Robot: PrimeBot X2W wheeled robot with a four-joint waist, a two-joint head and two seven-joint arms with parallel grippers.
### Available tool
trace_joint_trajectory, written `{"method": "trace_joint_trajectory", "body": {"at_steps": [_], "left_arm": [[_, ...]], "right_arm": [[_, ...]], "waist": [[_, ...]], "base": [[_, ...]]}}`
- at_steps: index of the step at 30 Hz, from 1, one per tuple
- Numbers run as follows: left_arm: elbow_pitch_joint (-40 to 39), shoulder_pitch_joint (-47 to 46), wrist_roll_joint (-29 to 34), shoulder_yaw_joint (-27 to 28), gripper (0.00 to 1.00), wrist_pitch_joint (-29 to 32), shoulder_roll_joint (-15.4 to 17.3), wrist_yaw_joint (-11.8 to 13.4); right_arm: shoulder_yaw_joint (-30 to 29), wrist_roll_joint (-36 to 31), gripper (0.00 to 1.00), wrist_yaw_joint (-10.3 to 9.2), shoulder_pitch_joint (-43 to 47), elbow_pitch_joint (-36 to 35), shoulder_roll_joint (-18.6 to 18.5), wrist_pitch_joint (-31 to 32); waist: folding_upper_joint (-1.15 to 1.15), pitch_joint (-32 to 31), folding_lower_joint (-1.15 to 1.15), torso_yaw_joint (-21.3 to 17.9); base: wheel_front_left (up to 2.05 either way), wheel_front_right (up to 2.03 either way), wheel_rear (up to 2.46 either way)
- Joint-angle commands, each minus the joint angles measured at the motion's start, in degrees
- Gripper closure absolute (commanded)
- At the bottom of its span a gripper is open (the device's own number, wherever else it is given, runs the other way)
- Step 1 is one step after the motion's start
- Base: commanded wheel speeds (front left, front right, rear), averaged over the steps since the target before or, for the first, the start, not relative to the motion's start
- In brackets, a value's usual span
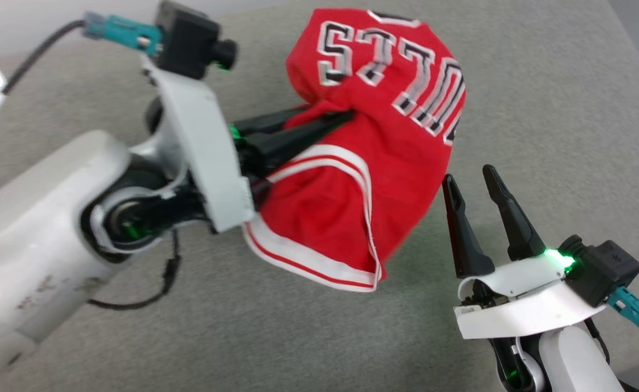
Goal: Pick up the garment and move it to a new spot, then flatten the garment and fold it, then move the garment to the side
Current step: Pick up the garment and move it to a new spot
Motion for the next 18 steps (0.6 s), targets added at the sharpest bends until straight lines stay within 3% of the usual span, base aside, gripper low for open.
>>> {"method": "trace_joint_trajectory", "body": {"at_steps": [1,10,15,18], "left_arm": [[1.1,1.2,0.2,0.0,1.00,-0.2,1.5,0.0],[14.0,4.1,8.1,-6.2,1.00,0.7,10.5,0.0],[16.9,2.3,18.3,-12.4,1.00,-0.1,12.0,0.0],[17.0,2.6,23.3,-14.5,1.00,0.6,11.3,0.0]], "right_arm": [[0.0,0.3,0.00,0.02,0.5,-0.7,0.2,0.0],[0.8,1.8,0.00,0.02,2.2,-2.5,0.2,0.0],[0.7,1.7,0.00,0.02,1.7,-3.0,0.2,0.0],[0.9,1.7,0.00,0.02,1.1,-3.5,0.2,0.0]], "waist": [[0.00,2.3,0.00,-3.4],[0.00,3.2,0.00,-5.3],[0.00,3.9,0.00,-4.8],[0.00,4.7,0.00,-4.7]], "base": [[0.00,0.00,0.00],[0.00,0.00,0.00],[0.00,0.00,0.00],[0.00,0.00,0.00]]}}
